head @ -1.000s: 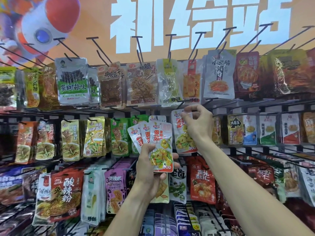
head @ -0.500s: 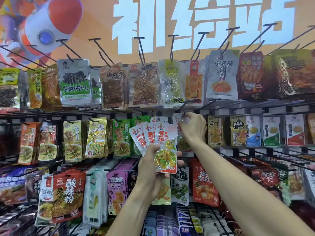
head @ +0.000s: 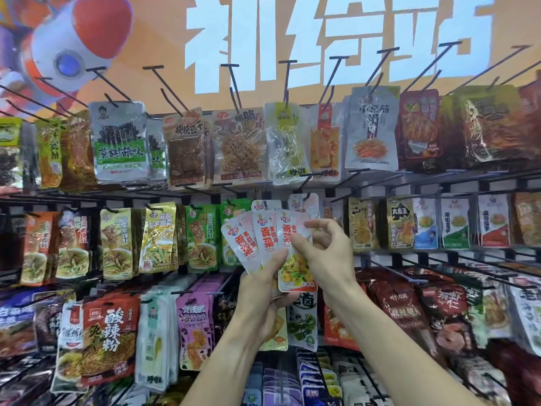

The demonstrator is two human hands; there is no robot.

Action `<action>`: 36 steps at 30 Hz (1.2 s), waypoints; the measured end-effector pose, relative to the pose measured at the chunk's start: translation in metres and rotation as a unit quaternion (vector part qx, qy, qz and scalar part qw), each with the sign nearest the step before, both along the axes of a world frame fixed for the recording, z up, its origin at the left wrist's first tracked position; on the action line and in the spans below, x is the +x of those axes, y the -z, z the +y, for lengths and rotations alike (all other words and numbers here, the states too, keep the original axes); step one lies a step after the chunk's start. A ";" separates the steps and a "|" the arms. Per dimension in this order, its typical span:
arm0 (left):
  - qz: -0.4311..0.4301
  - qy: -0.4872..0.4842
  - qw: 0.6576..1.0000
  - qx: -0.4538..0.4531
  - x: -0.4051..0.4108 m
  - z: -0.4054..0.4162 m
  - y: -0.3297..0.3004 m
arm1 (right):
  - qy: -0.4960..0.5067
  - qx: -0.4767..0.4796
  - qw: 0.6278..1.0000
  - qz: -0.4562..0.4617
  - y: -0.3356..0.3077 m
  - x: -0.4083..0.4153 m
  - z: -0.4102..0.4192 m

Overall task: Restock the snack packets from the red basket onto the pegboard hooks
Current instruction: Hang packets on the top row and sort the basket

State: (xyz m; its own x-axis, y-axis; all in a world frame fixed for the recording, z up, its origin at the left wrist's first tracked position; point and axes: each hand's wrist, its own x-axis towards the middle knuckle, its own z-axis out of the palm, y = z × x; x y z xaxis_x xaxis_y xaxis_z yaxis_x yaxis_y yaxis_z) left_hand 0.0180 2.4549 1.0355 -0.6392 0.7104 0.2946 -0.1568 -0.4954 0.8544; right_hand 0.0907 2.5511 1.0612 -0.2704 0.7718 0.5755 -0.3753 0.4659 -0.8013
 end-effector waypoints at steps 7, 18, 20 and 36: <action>-0.043 -0.046 0.998 -0.020 0.001 0.001 0.000 | 0.066 0.067 0.995 0.019 -0.039 0.012 0.010; -0.015 -0.024 0.999 0.017 -0.002 -0.013 -0.003 | 0.106 0.085 0.989 -0.053 -0.049 0.012 0.029; -0.010 -0.012 1.000 0.017 0.000 -0.016 -0.005 | 0.105 0.067 0.989 -0.073 -0.050 0.005 0.037; 0.016 -0.003 1.000 0.001 0.006 0.000 -0.003 | 0.039 0.037 0.999 -0.006 0.000 0.010 -0.005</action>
State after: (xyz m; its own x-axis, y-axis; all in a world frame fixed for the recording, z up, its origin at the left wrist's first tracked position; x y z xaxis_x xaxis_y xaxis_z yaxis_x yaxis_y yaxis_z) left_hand 0.0242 2.4550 1.0383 -0.6338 0.7057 0.3166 -0.1258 -0.4980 0.8580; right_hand 0.1005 2.5457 1.0608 -0.2183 0.7470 0.6279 -0.3250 0.5510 -0.7686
